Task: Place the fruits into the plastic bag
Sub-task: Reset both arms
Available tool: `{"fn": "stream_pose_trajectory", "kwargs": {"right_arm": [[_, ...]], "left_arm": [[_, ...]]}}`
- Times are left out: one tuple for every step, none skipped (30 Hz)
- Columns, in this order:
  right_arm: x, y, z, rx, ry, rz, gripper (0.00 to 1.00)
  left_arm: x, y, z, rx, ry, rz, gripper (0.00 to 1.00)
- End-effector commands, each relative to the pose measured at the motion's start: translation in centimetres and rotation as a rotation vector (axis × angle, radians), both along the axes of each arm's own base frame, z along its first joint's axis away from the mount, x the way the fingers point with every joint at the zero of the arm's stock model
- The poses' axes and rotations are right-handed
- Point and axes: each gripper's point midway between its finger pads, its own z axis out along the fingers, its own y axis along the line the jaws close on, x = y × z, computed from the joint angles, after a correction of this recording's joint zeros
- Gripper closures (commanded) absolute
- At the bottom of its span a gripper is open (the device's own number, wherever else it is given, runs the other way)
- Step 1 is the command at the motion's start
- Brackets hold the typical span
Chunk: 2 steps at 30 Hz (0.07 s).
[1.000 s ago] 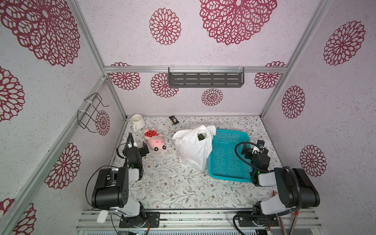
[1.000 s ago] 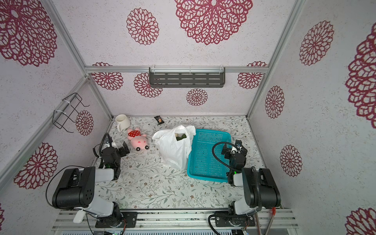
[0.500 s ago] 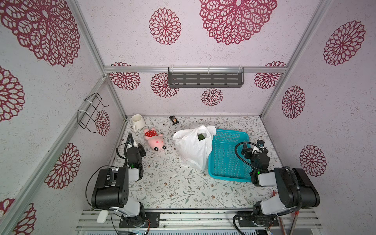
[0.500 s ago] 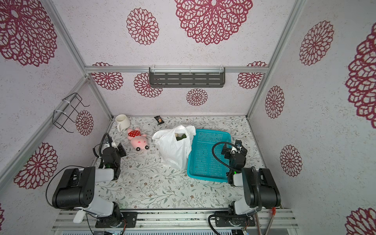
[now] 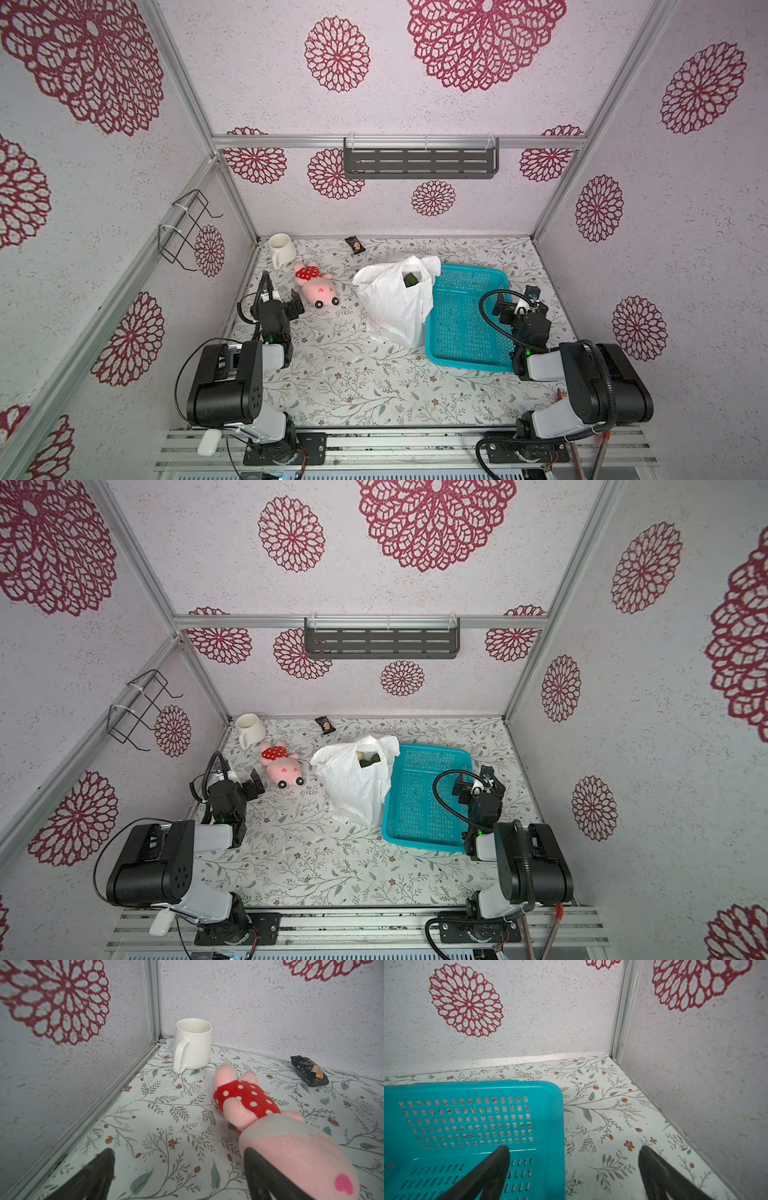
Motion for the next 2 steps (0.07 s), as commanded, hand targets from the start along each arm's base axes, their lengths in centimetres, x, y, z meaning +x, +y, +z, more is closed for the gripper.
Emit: {"fn": "stream_pose_trajectory", "kwargs": {"right_arm": [[-0.36,0.43,-2.25,-0.007,0.082,0.028,0.01],[-0.36,0.45,-2.18,-0.006,0.077,0.029,0.01]], "left_arm": [[0.41,0.18,0.84,0.017,-0.022,-0.004,0.01],[0.39,0.17,0.84,0.017,-0.022,-0.004,0.01]]}}
